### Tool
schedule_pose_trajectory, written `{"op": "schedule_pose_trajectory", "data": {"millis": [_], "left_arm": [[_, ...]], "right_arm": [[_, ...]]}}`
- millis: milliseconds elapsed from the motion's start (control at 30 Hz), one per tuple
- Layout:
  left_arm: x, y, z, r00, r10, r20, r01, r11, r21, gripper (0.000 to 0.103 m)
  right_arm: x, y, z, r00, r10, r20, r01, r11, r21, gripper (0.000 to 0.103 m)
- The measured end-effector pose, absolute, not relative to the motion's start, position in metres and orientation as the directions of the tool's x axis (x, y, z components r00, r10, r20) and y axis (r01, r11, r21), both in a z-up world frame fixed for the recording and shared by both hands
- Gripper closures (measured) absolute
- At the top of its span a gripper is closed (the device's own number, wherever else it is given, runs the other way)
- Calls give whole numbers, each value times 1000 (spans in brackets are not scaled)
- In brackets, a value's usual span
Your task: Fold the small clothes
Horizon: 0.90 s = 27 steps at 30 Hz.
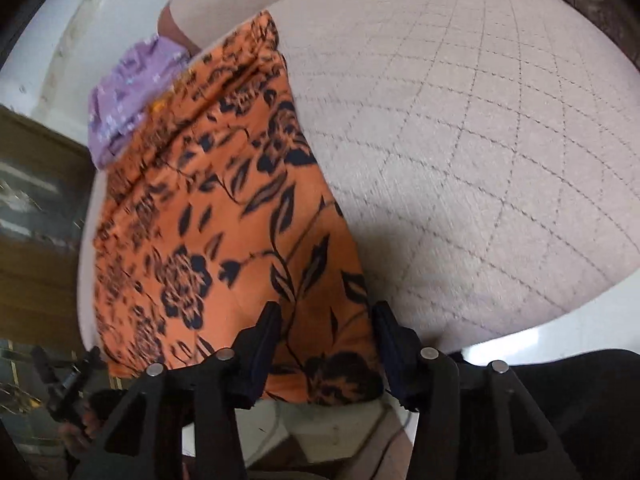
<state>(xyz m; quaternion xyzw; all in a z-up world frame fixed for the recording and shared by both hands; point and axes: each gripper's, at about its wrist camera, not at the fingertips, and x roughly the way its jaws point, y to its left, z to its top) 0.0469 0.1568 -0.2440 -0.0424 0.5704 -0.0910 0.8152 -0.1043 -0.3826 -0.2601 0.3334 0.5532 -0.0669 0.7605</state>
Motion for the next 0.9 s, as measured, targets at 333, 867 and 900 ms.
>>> {"op": "schedule_pose_trajectory", "data": {"millis": [333,867,900], "left_arm": [[44,136,-254,319,-229,-920,201,964,-171,88],[47,144,-262,271,-271,-924,162,959,-233,70],[47,146,-260,262,-301,-917,170,950,-263,86]], "right_arm": [[-100,-367,-259,309,244,-919,456,810,368,94],[-98,-360,-259,300,341,-891,418,792,444,85],[-97,-358,-259,299,335,-894,411,800,437,85]]}}
